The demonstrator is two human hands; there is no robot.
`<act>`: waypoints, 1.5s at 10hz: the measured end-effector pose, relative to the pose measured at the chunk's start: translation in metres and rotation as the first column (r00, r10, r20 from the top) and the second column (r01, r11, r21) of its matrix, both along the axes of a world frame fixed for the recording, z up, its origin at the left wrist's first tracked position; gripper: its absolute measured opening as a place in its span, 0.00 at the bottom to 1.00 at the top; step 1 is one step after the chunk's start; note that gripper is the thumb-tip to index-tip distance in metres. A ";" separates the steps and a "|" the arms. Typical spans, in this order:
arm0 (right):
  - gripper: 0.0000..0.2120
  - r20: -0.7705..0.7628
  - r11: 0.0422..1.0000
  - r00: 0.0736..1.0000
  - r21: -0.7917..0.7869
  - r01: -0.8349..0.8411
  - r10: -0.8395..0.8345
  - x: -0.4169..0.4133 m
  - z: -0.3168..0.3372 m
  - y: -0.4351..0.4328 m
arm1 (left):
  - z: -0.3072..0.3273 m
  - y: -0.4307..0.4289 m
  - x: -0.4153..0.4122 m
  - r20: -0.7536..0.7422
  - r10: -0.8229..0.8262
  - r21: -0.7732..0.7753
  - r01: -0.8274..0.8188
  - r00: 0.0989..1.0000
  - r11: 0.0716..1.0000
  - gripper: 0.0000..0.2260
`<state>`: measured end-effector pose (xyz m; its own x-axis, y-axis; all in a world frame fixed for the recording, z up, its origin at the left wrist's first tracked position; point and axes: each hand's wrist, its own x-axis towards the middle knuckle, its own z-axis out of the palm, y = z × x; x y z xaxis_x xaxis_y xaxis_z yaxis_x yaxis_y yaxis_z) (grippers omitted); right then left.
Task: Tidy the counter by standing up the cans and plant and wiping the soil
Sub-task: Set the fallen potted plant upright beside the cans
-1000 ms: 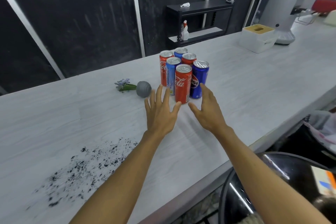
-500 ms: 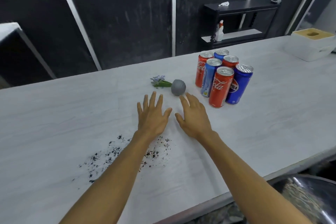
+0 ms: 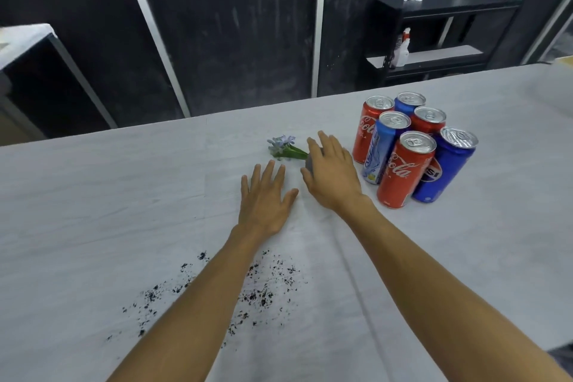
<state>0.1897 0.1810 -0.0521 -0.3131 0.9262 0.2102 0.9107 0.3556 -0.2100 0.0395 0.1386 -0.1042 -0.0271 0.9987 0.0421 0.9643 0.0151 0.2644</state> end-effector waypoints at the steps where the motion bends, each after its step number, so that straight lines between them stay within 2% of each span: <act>1: 0.29 0.026 0.998 1.000 -0.056 0.017 -0.015 0.000 0.003 0.012 | -0.005 0.004 0.005 0.022 0.005 -0.023 -0.004 1.000 1.000 0.31; 2: 0.25 0.036 0.992 0.999 -0.123 0.023 -0.018 0.000 0.002 0.021 | -0.008 0.006 0.007 -0.013 0.010 -0.041 -0.010 1.000 0.999 0.31; 3: 0.22 -0.038 0.986 0.999 -0.169 0.005 -0.012 -0.001 -0.001 0.027 | -0.009 0.006 0.007 -0.018 0.018 -0.038 -0.019 1.000 0.999 0.31; 5: 0.27 -0.253 0.980 0.966 -0.199 0.002 -0.053 0.003 -0.008 0.031 | -0.009 0.006 0.007 -0.023 0.030 -0.024 -0.030 0.999 0.999 0.31; 7: 0.28 -0.659 0.983 0.732 -0.167 0.081 -0.173 0.013 -0.024 0.021 | -0.007 0.005 0.007 -0.014 0.030 -0.009 -0.030 0.999 1.000 0.31; 8: 0.28 -0.719 0.984 0.672 -0.138 0.116 -0.180 0.018 -0.031 0.016 | -0.006 0.005 0.007 -0.017 0.033 -0.009 -0.033 0.999 0.999 0.31; 11: 0.32 -0.776 0.952 0.567 -0.142 0.270 -0.277 0.027 -0.041 0.005 | -0.010 0.004 0.010 0.003 0.029 -0.019 -0.029 1.000 0.999 0.30; 13: 0.35 -0.750 0.947 0.592 -0.148 0.285 -0.295 0.029 -0.044 0.004 | -0.011 0.004 0.010 -0.002 0.038 -0.003 -0.038 0.999 0.999 0.31; 15: 0.33 -0.722 0.952 0.633 -0.125 0.281 -0.281 0.030 -0.046 0.005 | -0.010 0.005 0.008 0.002 0.041 0.004 -0.041 0.999 0.999 0.31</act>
<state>0.2198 0.1862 -0.0986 0.2135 0.9434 0.2537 0.5244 0.1084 -0.8445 0.0479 0.1439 -0.1138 -0.0678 0.9966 0.0464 0.9624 0.0531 0.2664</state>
